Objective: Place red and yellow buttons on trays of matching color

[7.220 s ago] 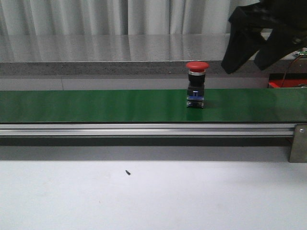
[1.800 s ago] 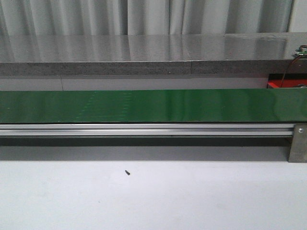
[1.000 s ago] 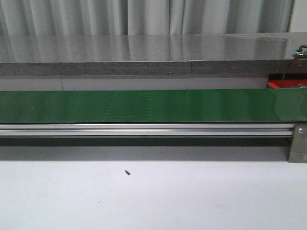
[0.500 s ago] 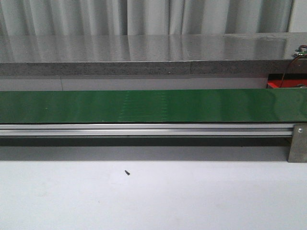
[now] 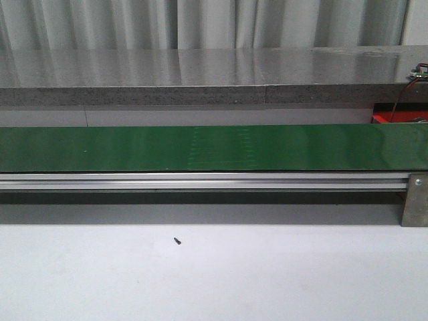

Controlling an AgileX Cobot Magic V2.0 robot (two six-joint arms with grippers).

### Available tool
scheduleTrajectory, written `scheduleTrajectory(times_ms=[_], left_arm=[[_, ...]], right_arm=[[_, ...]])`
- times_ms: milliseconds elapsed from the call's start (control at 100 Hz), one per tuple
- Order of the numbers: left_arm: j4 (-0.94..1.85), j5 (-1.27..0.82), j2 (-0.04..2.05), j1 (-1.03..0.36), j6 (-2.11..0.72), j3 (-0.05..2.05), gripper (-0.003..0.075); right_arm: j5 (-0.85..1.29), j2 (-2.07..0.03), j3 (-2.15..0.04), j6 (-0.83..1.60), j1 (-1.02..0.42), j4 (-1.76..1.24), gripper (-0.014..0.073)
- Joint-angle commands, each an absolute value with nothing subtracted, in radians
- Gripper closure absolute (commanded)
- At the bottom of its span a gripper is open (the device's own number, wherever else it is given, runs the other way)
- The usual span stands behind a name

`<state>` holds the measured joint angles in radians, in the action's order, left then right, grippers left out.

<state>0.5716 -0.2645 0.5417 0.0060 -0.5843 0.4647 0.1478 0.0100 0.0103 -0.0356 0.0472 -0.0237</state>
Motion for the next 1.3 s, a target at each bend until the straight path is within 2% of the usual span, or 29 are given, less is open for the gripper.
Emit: scheduleTrajectory(times_ms=[0,490,1290], left_arm=[[0.591,-0.192,0.548,-0.004,-0.583,0.493,0.0740],[0.591,-0.192,0.548,-0.004,-0.583,0.493,0.0740],[0.591,-0.192,0.548,-0.004,-0.583,0.493,0.0740]], right_arm=[[0.021,0.029,0.006,-0.069,0.054,0.014,0.0662],[0.010,0.029,0.011,-0.078,0.008,0.069,0.0662],[0.010,0.029,0.011,-0.078,0.008,0.069,0.0662]])
